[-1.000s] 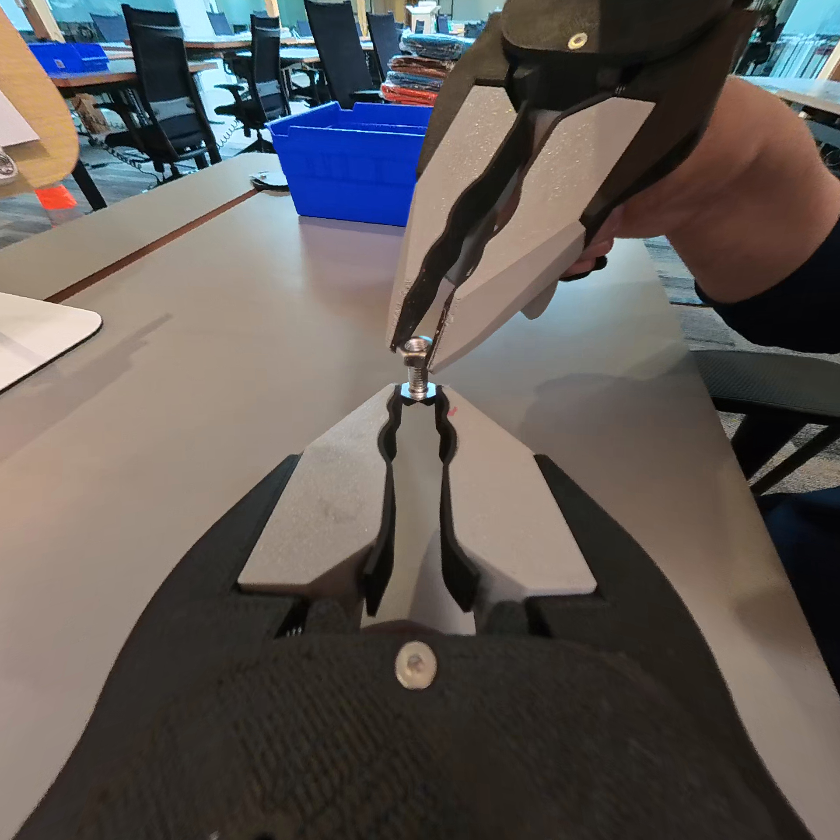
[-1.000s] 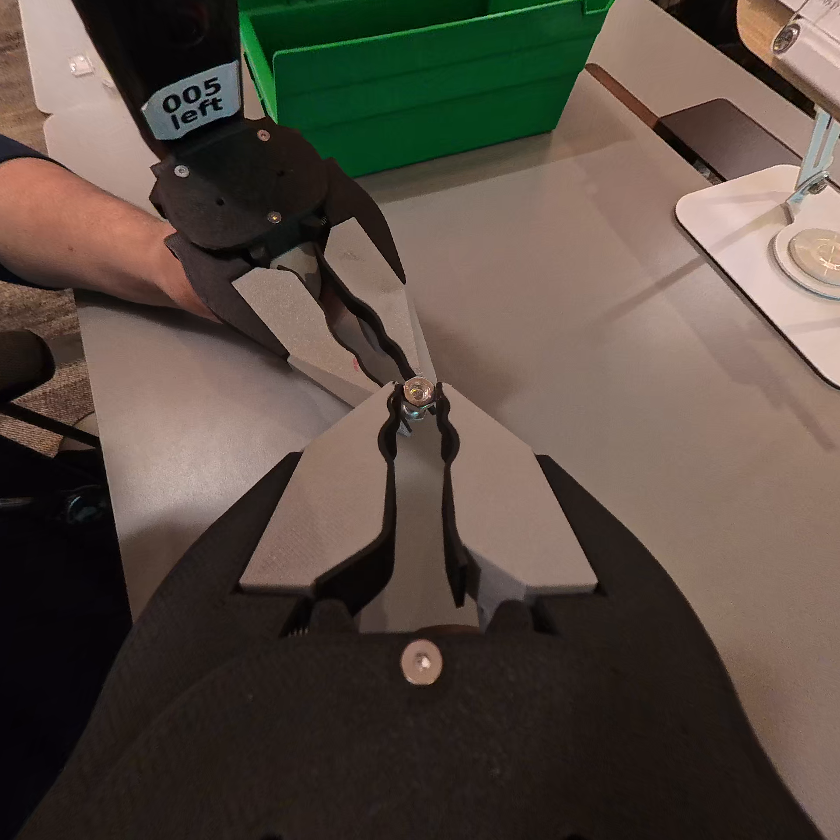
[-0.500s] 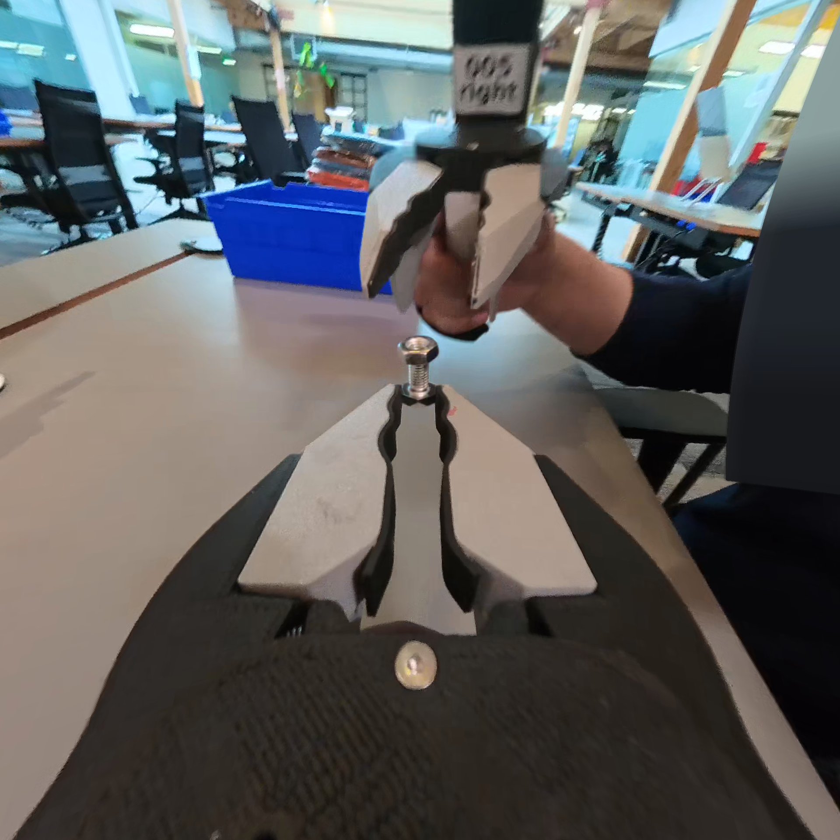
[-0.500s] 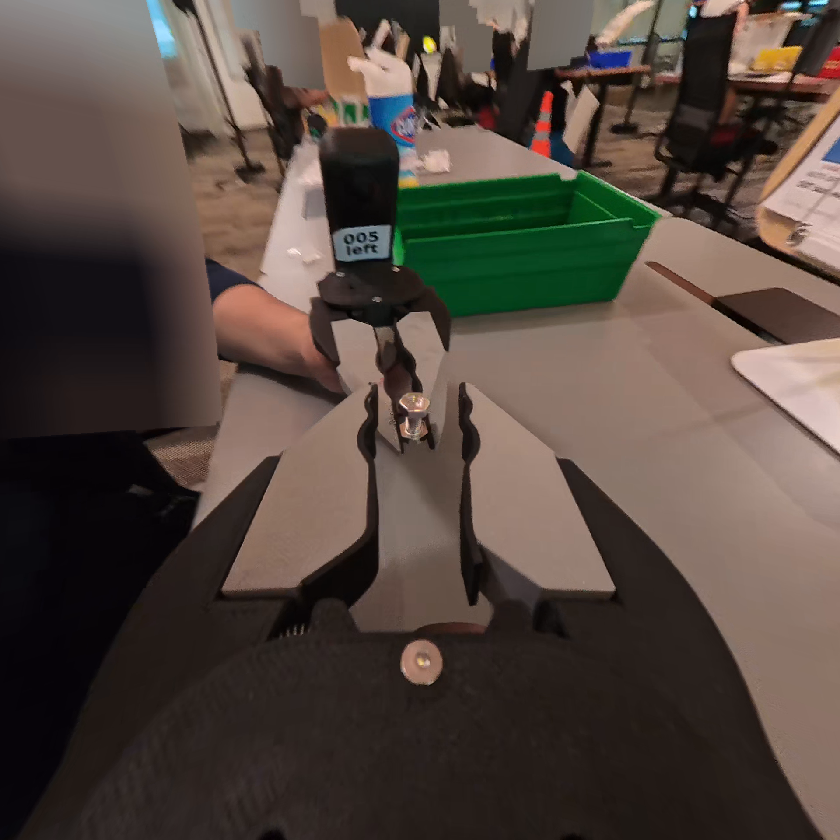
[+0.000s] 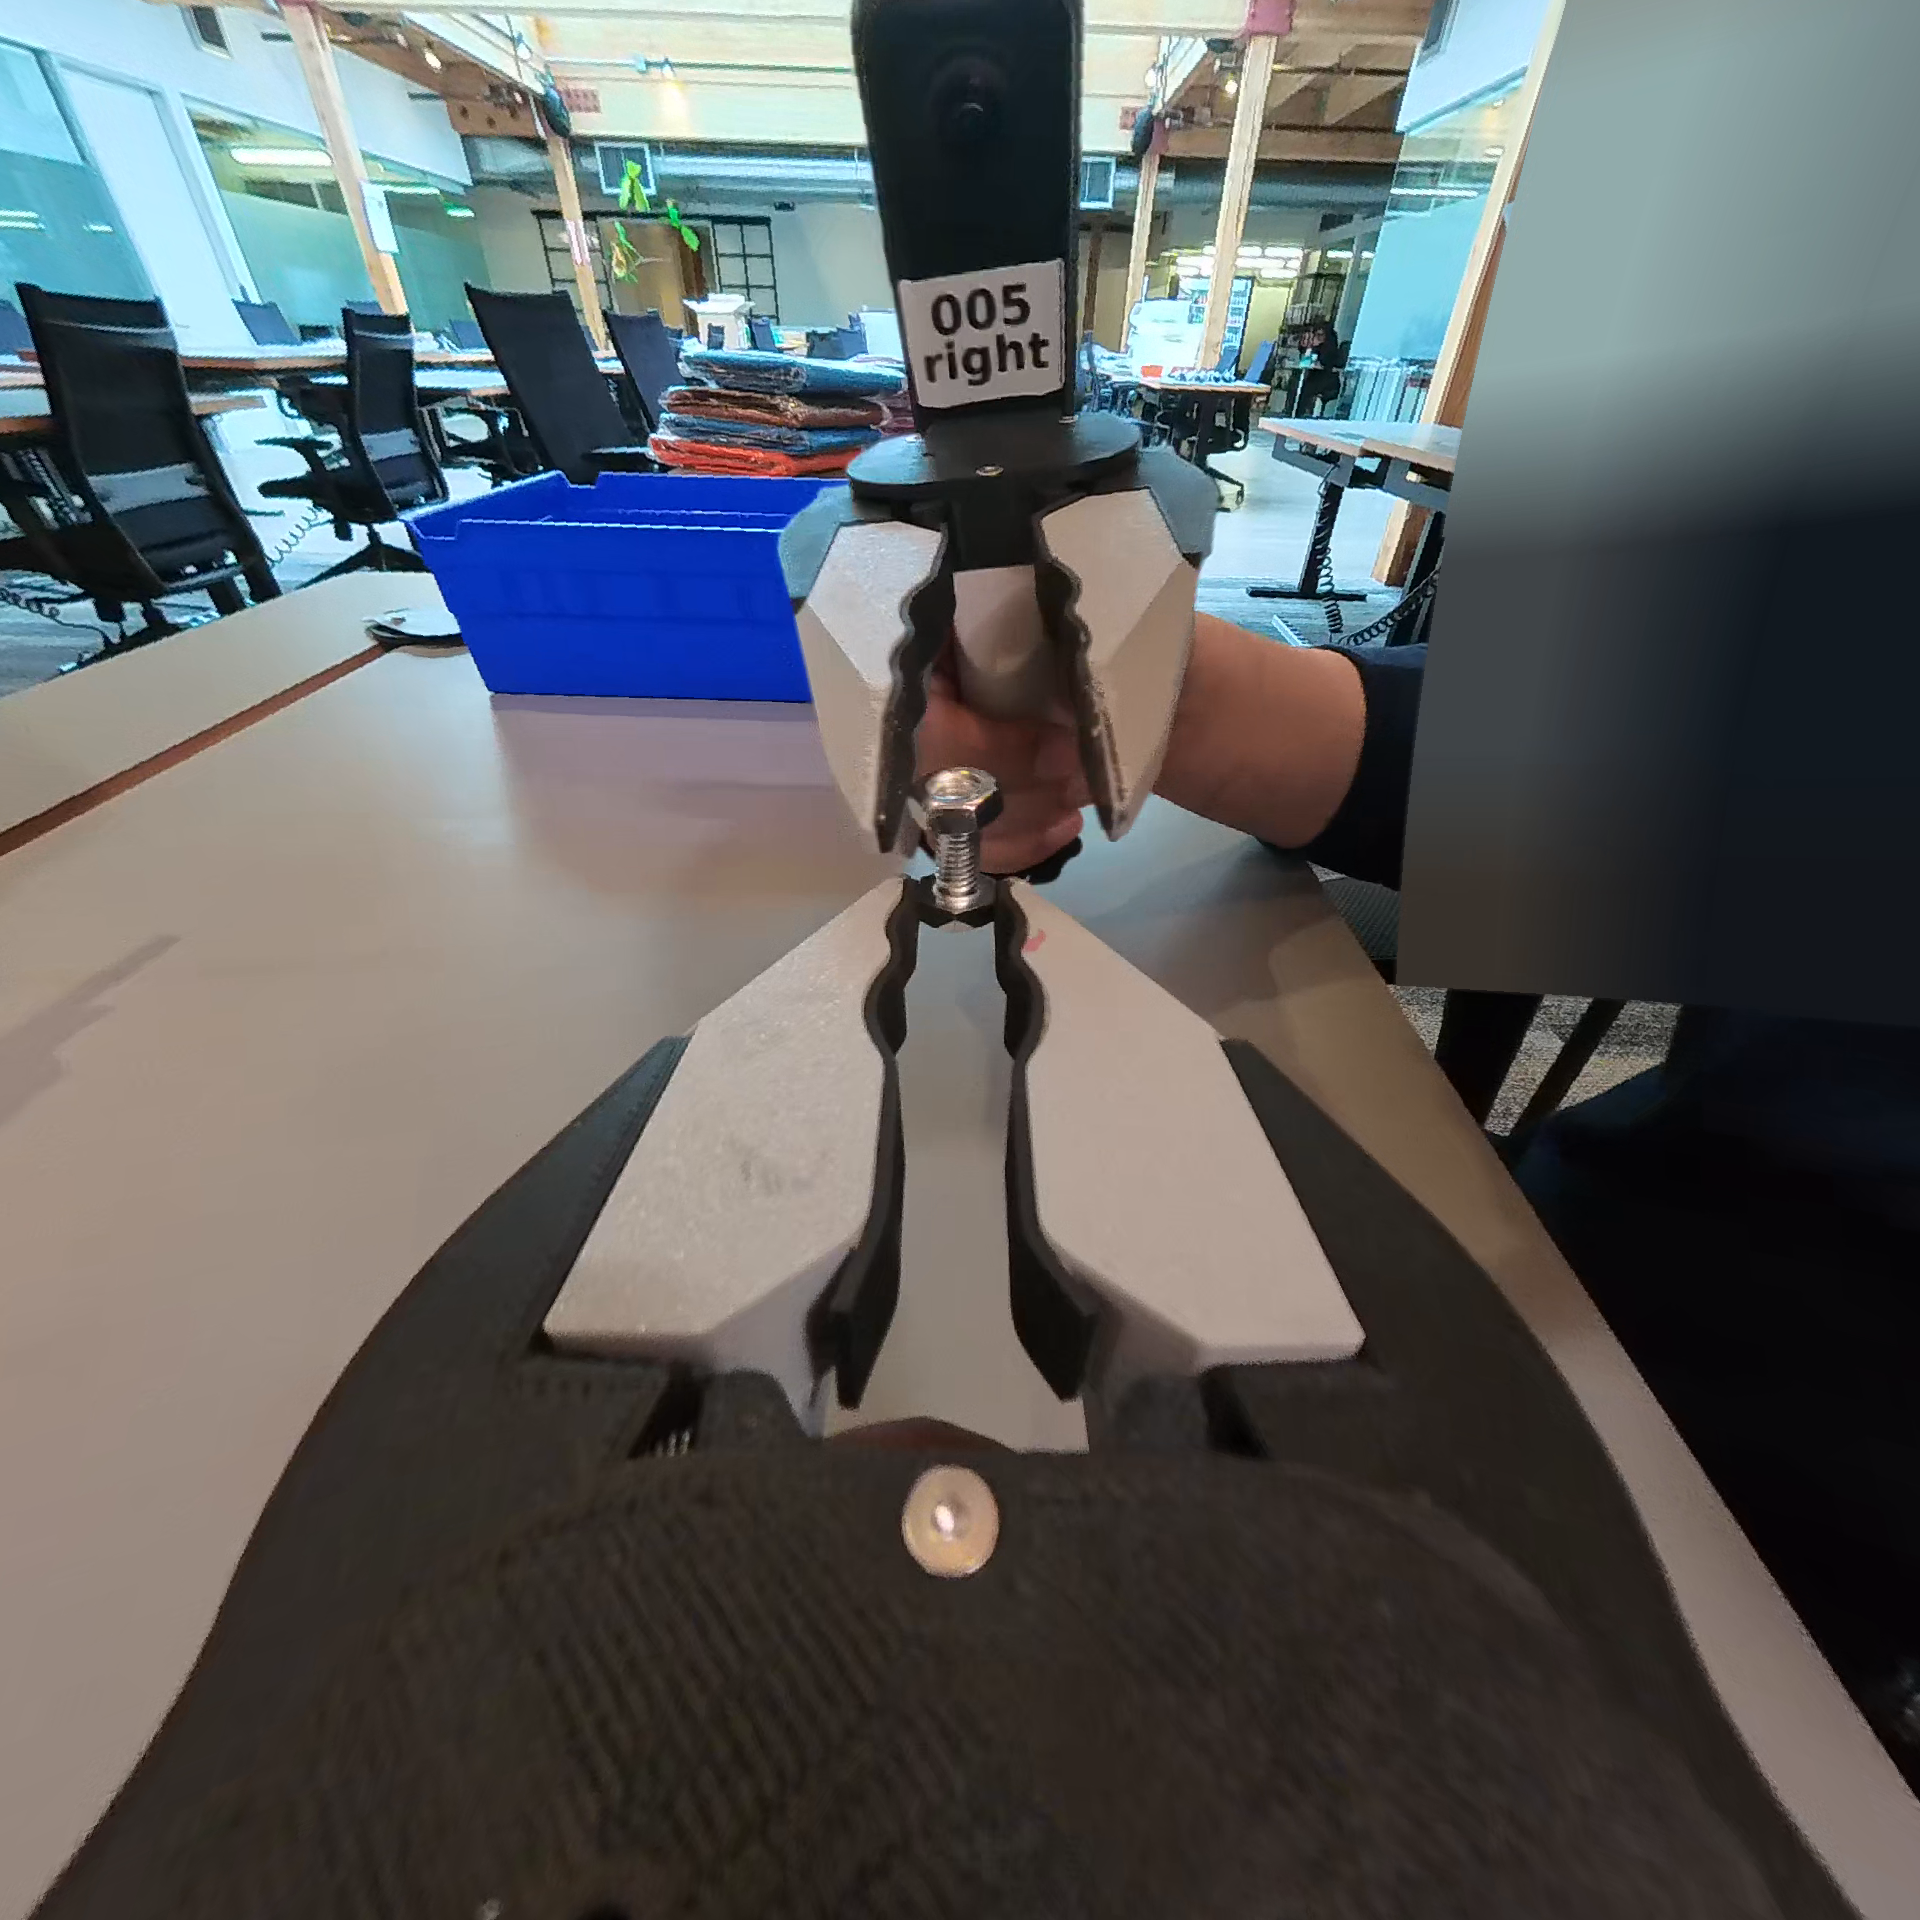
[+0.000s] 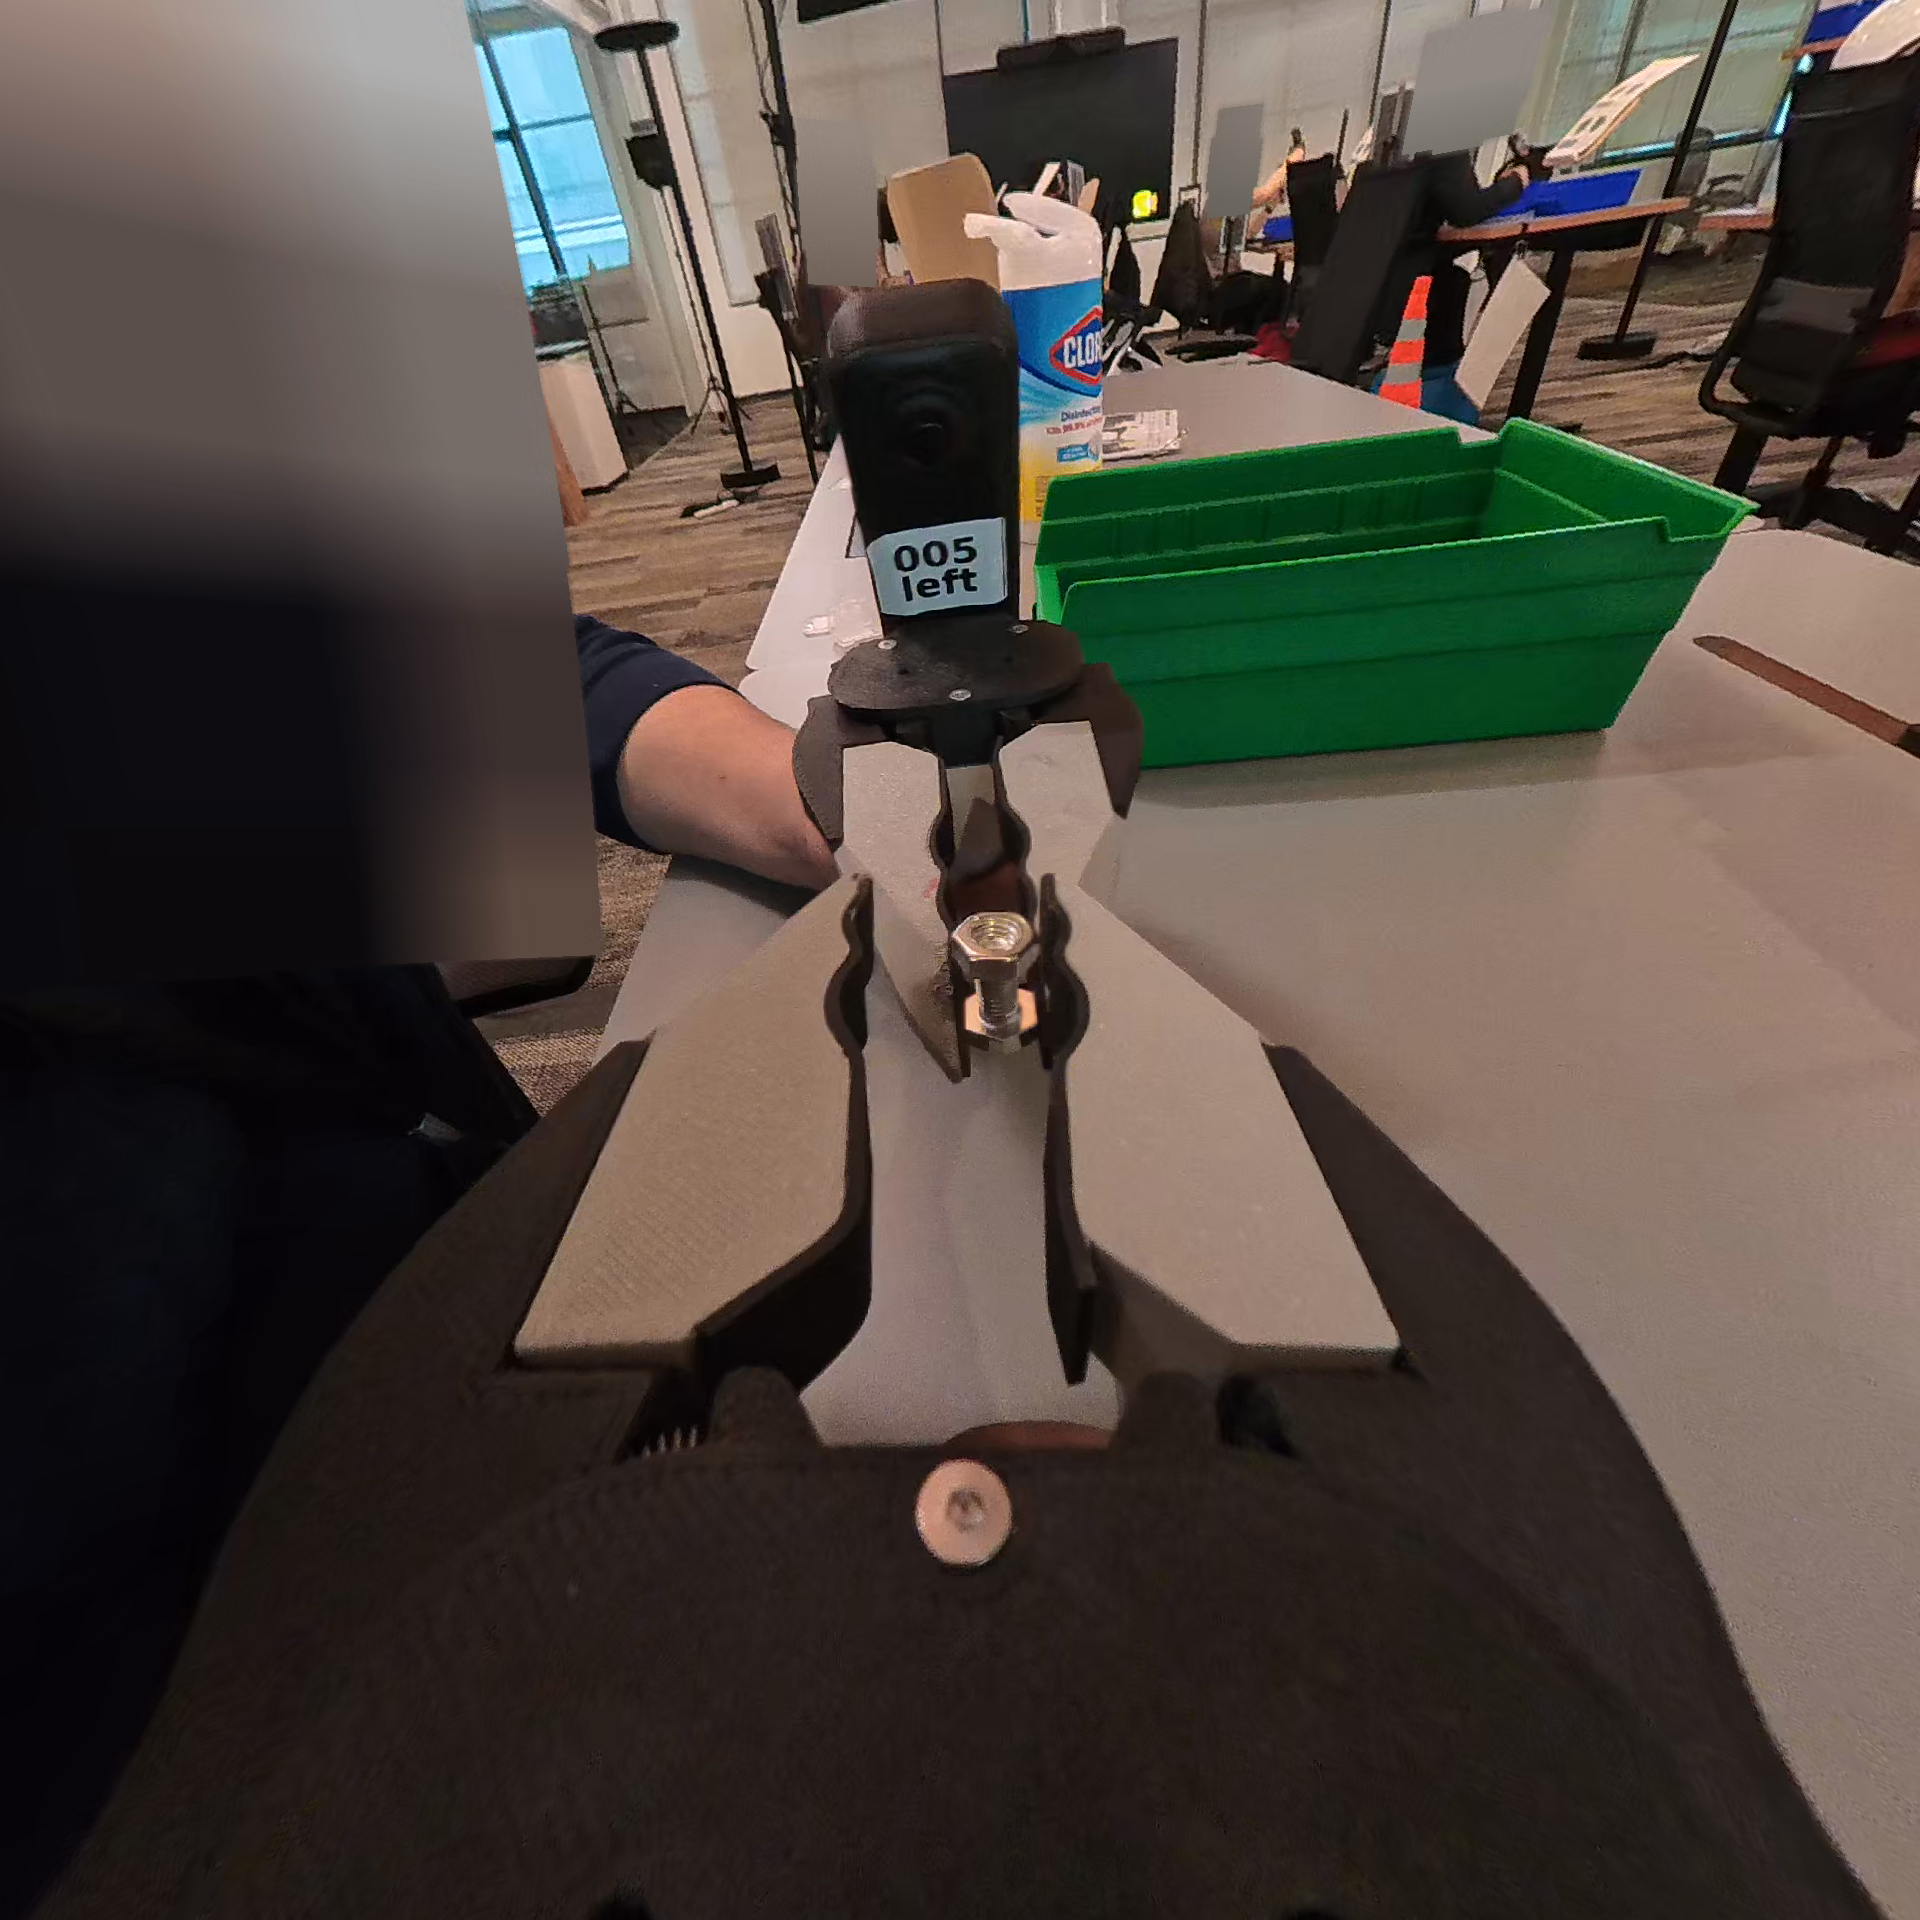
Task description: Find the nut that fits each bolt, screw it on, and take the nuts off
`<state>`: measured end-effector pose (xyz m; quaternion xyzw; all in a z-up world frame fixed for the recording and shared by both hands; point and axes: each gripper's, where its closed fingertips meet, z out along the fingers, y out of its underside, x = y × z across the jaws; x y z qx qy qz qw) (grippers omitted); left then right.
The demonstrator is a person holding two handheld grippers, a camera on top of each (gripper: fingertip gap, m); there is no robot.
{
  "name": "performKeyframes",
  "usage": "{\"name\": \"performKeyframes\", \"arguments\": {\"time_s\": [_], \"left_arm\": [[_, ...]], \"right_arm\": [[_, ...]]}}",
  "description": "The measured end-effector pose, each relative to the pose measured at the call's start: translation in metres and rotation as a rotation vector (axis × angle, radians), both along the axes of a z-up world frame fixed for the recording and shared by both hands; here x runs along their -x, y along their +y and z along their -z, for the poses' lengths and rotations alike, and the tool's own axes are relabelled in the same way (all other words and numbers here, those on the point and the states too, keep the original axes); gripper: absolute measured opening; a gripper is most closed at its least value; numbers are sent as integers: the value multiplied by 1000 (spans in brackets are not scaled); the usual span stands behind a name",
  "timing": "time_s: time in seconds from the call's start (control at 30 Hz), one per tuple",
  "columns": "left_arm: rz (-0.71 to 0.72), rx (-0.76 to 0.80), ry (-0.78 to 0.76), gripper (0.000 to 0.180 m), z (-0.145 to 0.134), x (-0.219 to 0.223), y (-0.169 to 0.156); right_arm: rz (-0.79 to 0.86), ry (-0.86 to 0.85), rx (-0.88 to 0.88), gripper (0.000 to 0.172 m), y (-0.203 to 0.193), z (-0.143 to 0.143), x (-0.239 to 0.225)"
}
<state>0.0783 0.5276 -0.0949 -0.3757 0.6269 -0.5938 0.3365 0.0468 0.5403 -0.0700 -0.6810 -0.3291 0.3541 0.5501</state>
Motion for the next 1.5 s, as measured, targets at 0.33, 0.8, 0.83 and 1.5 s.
{"name": "performKeyframes", "arguments": {"time_s": [0.33,0.8,0.83,1.5], "left_arm": [[-32,6,13,12,1,-2,7],[-59,-7,84,12,15,-7,12],[-65,-17,90,12,16,-7,12],[-160,-105,188,12,37,-13,25]], "right_arm": [[53,-22,-15,26,-1,0,-12],[104,-218,-63,10,8,8,-21],[110,-250,-74,5,7,6,-24],[247,-582,-5,1,27,31,-18]]}}
